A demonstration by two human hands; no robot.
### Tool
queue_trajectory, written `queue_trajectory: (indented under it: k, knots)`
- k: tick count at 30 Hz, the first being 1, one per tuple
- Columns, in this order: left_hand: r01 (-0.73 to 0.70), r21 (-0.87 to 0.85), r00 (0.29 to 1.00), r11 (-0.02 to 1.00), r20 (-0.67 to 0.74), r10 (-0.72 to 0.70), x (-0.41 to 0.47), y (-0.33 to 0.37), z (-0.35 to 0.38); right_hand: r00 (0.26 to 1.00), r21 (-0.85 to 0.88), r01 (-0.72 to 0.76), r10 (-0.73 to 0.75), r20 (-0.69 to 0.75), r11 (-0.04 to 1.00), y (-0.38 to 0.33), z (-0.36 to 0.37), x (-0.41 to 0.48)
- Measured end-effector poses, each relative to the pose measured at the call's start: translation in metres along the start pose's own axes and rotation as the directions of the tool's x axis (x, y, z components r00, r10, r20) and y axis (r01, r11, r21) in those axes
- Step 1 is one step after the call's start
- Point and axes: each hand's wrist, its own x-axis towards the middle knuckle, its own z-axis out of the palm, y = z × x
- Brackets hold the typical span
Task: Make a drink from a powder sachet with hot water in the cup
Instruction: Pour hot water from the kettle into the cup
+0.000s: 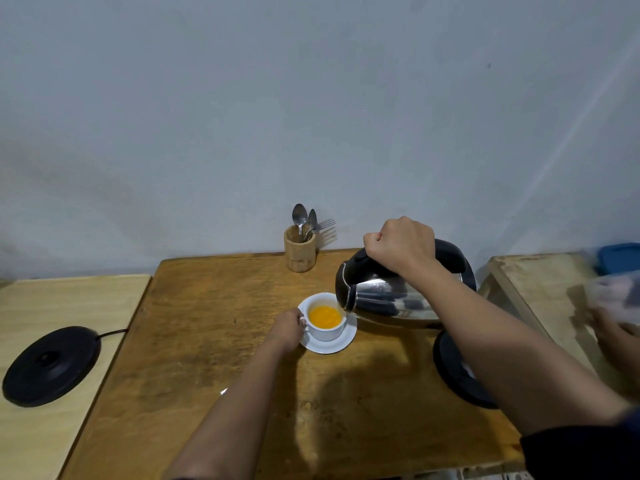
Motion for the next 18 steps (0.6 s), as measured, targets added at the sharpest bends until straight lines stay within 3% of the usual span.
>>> queue_trajectory:
  k: [18]
  knots:
    - [-0.011, 0.007, 1.000, 1.000, 0.021, 0.011, -0.001, -0.001, -0.003, 0.998, -0.002, 0.065, -0.065, 0.005, 0.998, -0.026, 0.000, 0.005]
